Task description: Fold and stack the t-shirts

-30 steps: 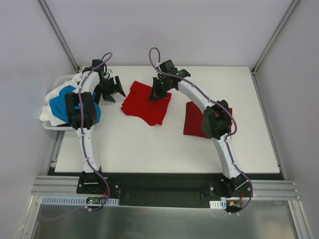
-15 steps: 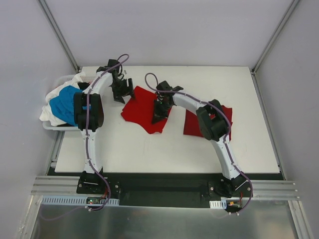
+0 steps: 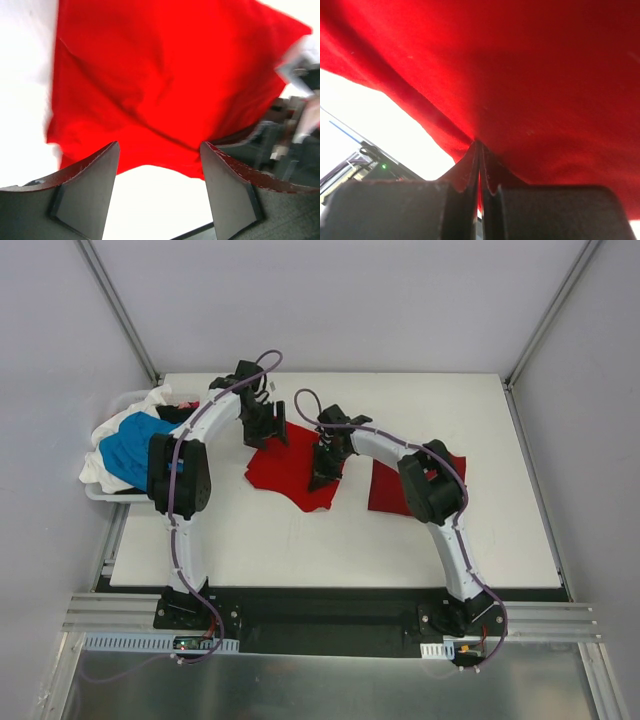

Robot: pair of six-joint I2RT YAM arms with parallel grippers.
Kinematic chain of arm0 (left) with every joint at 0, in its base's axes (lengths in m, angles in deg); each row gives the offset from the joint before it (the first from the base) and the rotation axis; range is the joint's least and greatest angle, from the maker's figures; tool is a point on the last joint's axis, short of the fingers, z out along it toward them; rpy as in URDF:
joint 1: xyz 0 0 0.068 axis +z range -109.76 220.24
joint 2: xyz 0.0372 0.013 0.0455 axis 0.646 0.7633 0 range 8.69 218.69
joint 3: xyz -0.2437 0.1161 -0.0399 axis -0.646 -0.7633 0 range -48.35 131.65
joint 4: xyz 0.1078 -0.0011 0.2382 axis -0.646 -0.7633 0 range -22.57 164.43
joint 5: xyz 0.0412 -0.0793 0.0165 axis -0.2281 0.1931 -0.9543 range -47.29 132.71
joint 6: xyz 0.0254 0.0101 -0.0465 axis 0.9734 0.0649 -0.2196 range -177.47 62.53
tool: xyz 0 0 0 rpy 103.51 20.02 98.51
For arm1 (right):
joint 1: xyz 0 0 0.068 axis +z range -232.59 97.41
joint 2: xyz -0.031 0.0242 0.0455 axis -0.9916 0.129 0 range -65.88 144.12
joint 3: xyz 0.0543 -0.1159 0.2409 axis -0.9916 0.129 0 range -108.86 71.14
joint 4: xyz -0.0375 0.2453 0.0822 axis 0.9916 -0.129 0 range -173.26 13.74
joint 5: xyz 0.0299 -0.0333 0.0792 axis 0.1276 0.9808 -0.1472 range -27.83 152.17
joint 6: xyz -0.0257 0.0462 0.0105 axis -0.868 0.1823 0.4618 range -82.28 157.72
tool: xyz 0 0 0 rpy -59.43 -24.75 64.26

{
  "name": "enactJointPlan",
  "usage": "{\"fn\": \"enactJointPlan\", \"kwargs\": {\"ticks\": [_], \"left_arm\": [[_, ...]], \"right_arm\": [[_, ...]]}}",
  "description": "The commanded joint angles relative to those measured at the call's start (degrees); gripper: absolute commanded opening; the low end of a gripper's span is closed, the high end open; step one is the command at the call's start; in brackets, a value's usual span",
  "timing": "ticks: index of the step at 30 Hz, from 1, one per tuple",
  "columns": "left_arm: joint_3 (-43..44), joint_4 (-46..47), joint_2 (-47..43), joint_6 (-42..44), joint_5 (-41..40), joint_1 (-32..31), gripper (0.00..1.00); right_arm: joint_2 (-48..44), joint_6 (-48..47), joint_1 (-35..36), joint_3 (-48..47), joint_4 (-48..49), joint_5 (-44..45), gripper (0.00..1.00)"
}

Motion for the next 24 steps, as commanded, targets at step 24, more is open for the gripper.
{"fn": "enactJointPlan", "kwargs": {"ticks": [24], "left_arm": [[-12.1,4.2,-8.9,1.1,-3.1,-0.1,0.66]], "right_arm": [[-5.4,-8.0,-7.1,-2.4,-11.4,-0.9,0.11]]}}
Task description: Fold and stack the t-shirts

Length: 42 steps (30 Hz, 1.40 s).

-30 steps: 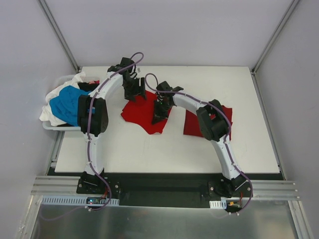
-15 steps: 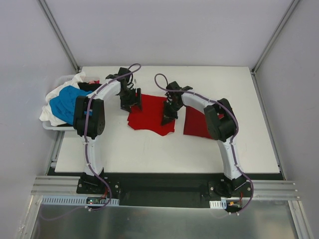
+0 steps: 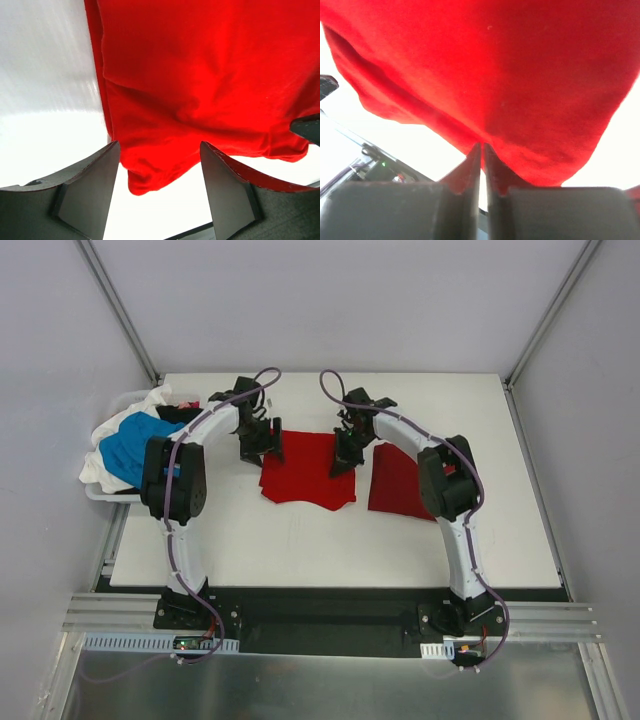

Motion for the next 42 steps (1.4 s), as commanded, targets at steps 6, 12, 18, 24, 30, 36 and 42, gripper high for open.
{"fn": "enactJointPlan", "kwargs": {"ticks": [6,12,18,24,30,36,42], "left_arm": [[2.2,-0.1,-5.0,0.1,-2.1,4.1,0.7],[1.5,0.2,-0.2,0.3,-0.8,6.6,0.68],[4.8,0.2,5.3,0.2,1.3,7.0,0.67],[5.2,0.4,7.7,0.0,2.9,6.9,0.66],[5.7,0.5,9.1,0.1,4.6,6.8,0.66],[6.0,0.4,9.3,0.0,5.9,6.0,0.67],[5.5,0.7,9.3,-0.6,7.2,1.9,0.67]], "right_arm": [[-9.2,-2.8,-2.7,5.3,0.0,-0.8,0.55],[-10.6,-5.3,-4.9,9.2,0.5,1.0,0.64],[-8.2,-5.9,-6.9,7.3,0.2,0.7,0.66],[-4.5,-6.9,-8.0,5.2,0.0,-1.1,0.67],[-2.0,-6.8,-8.3,6.2,1.9,-2.4,0.68],[-1.9,-5.0,-8.0,9.6,6.0,-4.0,0.68],[-1.0,-2.7,-5.9,10.2,9.4,-5.9,0.68]]}}
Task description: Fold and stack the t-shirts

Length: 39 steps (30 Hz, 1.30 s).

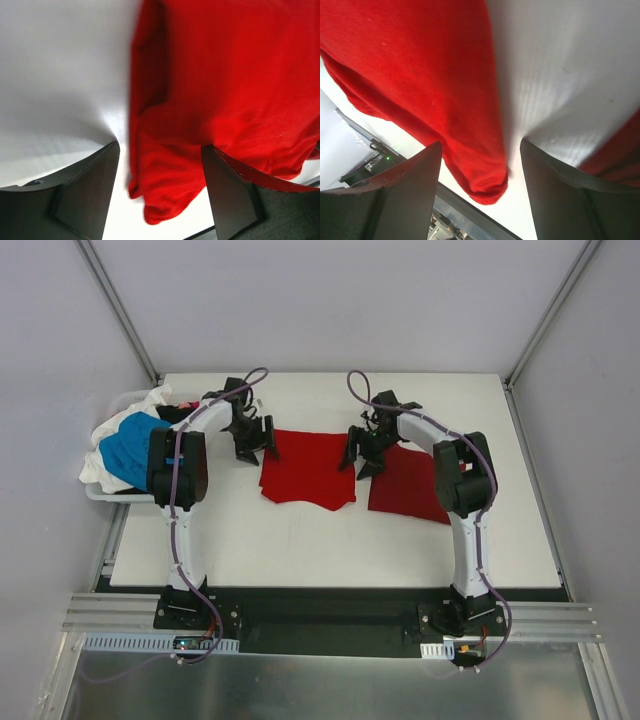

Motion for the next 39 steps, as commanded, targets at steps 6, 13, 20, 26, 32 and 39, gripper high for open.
{"fn": "enactJointPlan", "kwargs": {"ticks": [6,13,20,26,32,39], "left_arm": [[-1.3,1.8,1.0,-3.3,3.5,-7.9,0.68],[-3.5,2.8,-0.1,-3.1,3.6,-8.0,0.67],[-4.7,3.2,-1.3,-3.2,2.0,-7.9,0.0],[-5.9,2.9,-4.1,-2.6,0.5,-6.7,0.0],[-3.1,-0.1,-6.1,-1.5,-0.2,-6.4,0.07],[2.1,-2.9,-7.7,-1.6,-0.1,-7.0,0.06]], "right_arm": [[2.8,3.7,7.0,-0.4,5.4,-1.1,0.68],[2.7,7.1,9.4,-0.2,8.1,-2.0,0.64],[2.3,6.7,9.4,-0.5,7.1,-0.6,0.01],[-0.2,6.4,8.2,-0.1,6.4,0.8,0.01],[-2.9,6.4,7.1,-1.7,5.4,1.2,0.01],[-5.9,7.1,7.0,-2.9,4.8,1.8,0.01]]}}
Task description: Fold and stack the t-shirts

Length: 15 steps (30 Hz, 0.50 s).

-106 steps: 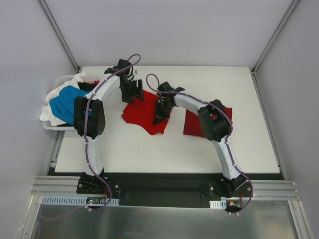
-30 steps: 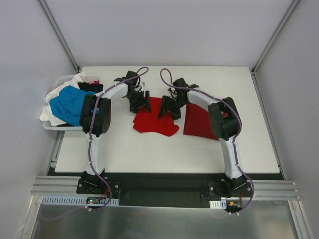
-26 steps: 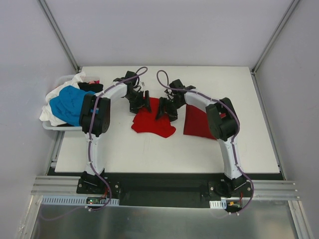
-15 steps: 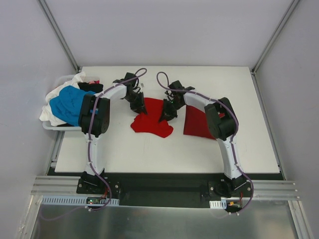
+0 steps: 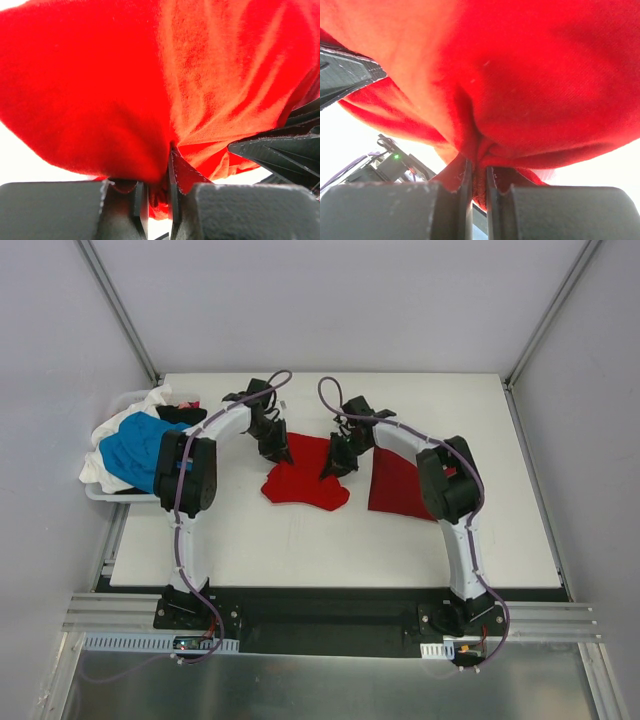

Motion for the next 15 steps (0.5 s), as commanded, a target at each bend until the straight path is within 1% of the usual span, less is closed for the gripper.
{"fn": "enactJointPlan", "kwargs": {"ticks": [1,4,11,15], "left_arm": [[4.7,-4.5,-5.3,2.3,-2.8,0.2,0.05],[6.2,-5.1,-5.8,2.2,-2.4,-0.4,0.0],[8.5,-6.3,-5.4,2.0,-1.6,-2.0,0.0],[9.9,-6.7,-4.6,1.8,-1.9,-4.5,0.01]], "right_arm": [[-7.3,0.0,-1.3,-2.7,-2.0,2.7,0.01],[-8.9,0.0,-1.4,-2.8,-2.5,4.0,0.01],[-12.0,-0.3,-2.8,-1.4,-3.1,5.2,0.01],[-13.8,-1.1,-3.7,0.3,-4.1,5.6,0.01]]}}
